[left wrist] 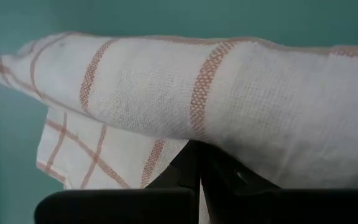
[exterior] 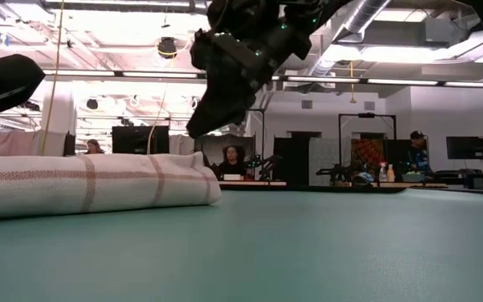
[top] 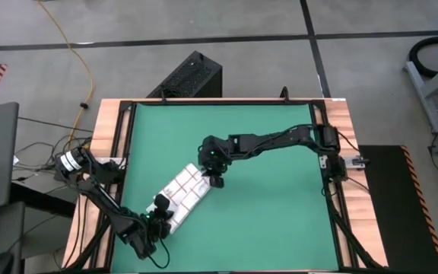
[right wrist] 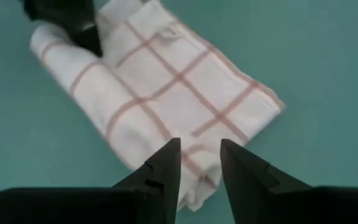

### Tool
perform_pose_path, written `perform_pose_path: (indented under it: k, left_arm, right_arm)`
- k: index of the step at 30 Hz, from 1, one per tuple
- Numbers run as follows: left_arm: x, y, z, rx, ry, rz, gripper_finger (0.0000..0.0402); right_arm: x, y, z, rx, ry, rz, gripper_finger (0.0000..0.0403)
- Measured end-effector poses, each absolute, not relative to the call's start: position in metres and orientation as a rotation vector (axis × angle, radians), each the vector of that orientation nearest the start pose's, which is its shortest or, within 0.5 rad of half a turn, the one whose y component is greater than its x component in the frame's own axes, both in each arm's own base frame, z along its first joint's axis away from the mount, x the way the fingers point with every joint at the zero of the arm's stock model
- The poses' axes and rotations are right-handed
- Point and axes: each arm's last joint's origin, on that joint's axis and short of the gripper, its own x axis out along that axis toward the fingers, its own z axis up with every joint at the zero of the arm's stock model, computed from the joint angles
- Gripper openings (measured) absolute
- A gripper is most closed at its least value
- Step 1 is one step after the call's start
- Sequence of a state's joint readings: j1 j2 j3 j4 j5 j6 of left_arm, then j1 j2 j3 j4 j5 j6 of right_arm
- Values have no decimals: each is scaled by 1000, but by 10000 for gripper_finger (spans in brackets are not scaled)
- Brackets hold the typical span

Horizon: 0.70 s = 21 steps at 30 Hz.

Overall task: Roll towel
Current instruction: Roll the white towel

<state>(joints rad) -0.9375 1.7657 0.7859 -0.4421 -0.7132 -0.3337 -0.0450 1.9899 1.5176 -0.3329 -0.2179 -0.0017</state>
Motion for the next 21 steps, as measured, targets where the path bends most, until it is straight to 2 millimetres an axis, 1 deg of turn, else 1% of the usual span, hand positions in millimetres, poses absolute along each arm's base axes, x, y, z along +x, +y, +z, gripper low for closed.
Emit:
perform_pose_path:
  k: [5,9,12,16,21]
  left_arm:
    - [169,-200,96,716,974,-17,0]
    - [167,-200,95,718,964,-15,0]
    - [167,-200,95,727,962,-22,0]
    - [167,-200,95,733,964,-25,0]
    - [167,-200,95,780,968,-50,0]
  right_arm:
    - [442,6,213,-61,772,279,132]
    - [445,18,216,-145,699,332,113]
    - [444,15,209,-146,675,326,95]
    - [439,5,190,-105,658,288,74]
    - [434,3,175,-72,590,263,66]
